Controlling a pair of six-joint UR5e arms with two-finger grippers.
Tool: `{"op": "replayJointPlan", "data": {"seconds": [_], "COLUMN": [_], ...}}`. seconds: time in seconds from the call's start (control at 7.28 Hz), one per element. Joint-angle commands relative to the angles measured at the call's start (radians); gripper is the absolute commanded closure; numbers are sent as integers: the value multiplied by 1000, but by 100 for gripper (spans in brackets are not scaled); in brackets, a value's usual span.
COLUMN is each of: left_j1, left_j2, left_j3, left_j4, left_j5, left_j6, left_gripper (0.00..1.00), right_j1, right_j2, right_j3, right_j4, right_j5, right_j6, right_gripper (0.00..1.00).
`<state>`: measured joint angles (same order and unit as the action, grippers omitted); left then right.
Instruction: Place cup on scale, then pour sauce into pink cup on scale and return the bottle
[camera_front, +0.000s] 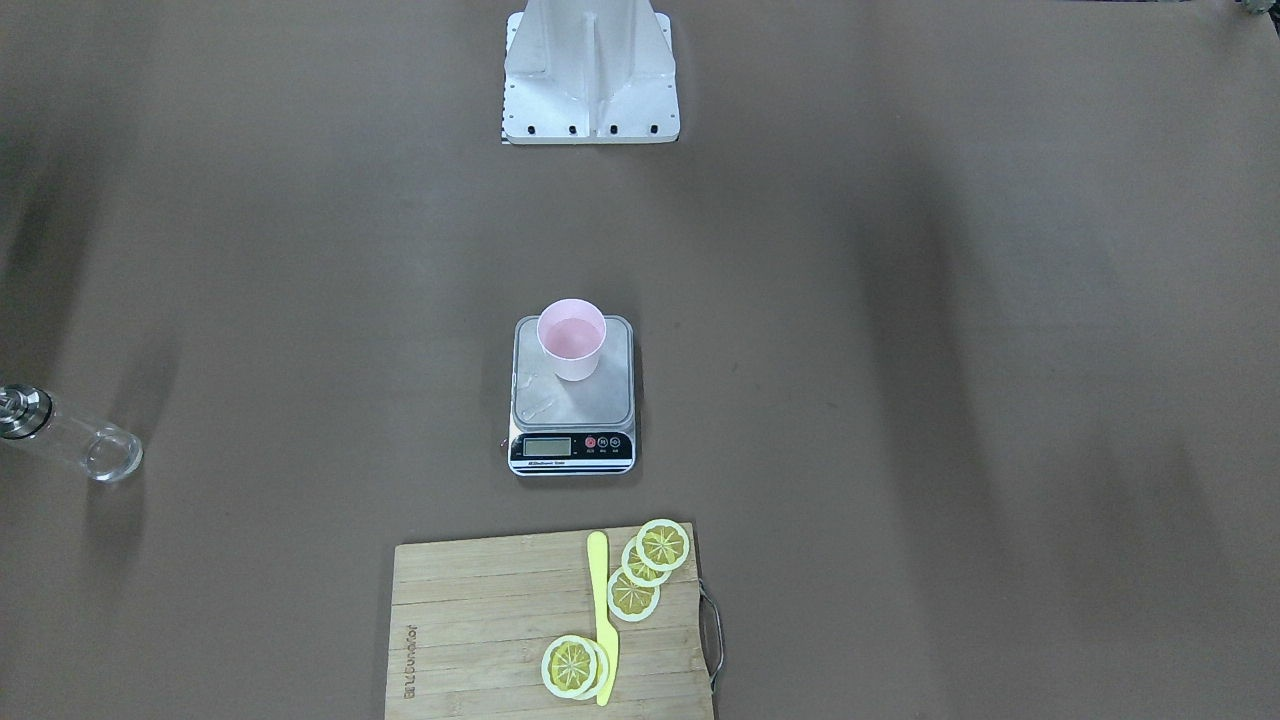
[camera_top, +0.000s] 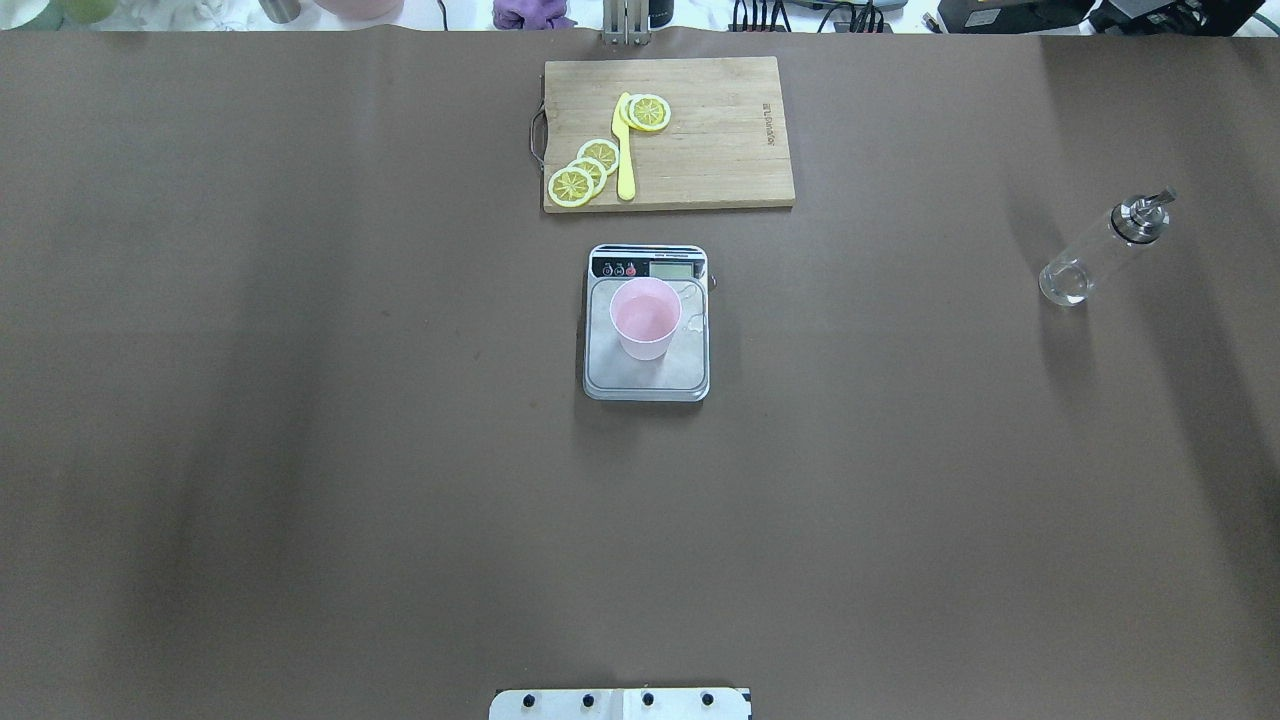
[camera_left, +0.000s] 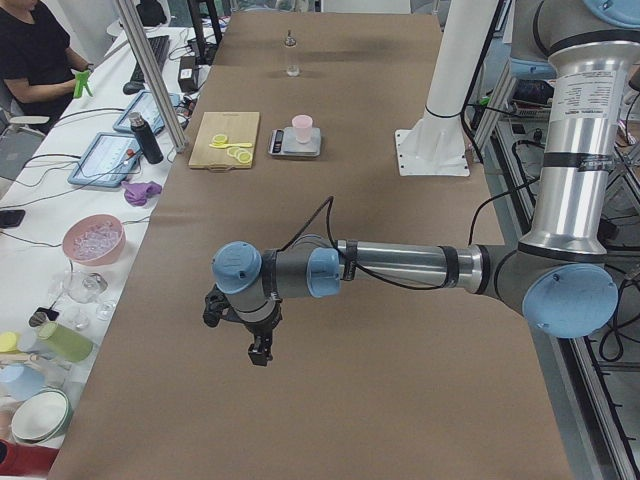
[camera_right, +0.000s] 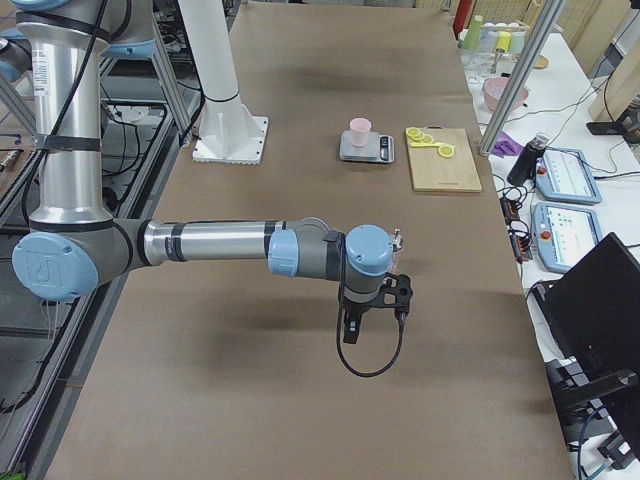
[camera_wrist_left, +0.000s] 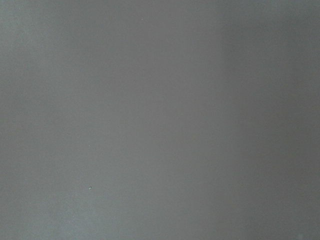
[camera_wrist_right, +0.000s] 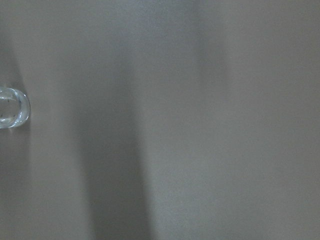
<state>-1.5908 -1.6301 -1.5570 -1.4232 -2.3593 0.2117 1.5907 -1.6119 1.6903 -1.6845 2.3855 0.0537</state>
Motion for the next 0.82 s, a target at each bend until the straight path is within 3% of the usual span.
{"op": "replayJointPlan", "data": {"seconds": [0.0, 0.69], "left_j1": [0, 0], "left_j2": [-1, -1], "left_j3": [5, 6], "left_j4": [1, -2], "left_j5": [0, 0], "left_j6": [-2, 6], "left_gripper": [1, 1], "right_j1": [0, 0], "right_j2": [1, 4], "right_j3": [0, 5], "right_j4": [0, 0], "right_j5": [0, 4], "right_j6": [0, 0], "right_gripper": [0, 0]}}
